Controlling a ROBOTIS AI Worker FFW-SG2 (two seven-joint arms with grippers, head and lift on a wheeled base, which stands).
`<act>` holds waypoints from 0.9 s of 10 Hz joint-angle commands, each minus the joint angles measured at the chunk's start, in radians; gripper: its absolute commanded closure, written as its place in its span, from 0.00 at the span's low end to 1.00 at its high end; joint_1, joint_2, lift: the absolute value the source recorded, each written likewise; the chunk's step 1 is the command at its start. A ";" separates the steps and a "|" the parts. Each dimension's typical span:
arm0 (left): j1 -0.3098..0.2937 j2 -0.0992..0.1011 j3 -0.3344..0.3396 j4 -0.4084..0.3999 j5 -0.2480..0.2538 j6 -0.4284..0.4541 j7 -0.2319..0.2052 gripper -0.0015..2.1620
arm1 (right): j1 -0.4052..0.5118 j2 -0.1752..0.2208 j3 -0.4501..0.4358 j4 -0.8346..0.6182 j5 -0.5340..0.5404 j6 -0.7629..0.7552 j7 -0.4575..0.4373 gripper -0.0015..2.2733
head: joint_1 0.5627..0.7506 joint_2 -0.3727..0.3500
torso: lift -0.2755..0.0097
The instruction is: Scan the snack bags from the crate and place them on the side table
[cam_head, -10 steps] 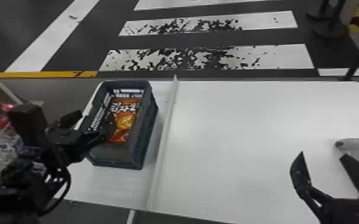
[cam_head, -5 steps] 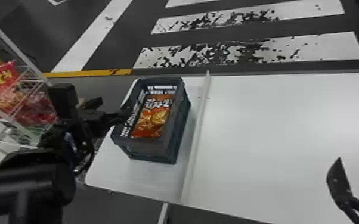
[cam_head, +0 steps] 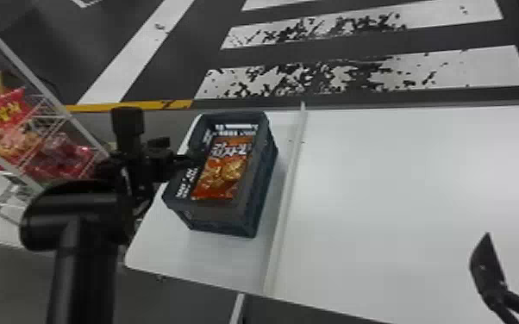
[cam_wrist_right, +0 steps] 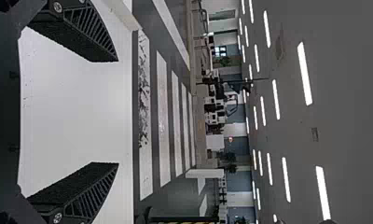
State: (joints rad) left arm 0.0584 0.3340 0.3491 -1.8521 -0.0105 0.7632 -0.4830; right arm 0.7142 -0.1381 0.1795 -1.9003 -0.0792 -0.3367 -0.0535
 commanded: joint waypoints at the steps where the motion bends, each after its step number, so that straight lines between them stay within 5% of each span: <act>1: -0.088 0.010 -0.068 0.110 -0.051 -0.003 -0.022 0.00 | 0.002 0.000 0.000 0.000 0.001 0.002 0.000 0.04 | 0.70 1.00 | 0.79; 4: -0.253 0.026 -0.225 0.344 -0.135 -0.003 -0.042 0.00 | 0.004 0.000 -0.011 0.000 0.001 0.002 -0.002 0.04 | 0.70 0.95 | 0.79; 9: -0.390 0.026 -0.371 0.600 -0.241 0.003 -0.089 0.00 | -0.013 -0.002 -0.021 0.003 -0.002 0.023 -0.002 0.04 | 0.70 0.88 | 0.79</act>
State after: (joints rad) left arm -0.3253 0.3607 -0.0069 -1.2714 -0.2440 0.7662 -0.5736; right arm 0.7043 -0.1392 0.1580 -1.8992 -0.0811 -0.3176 -0.0552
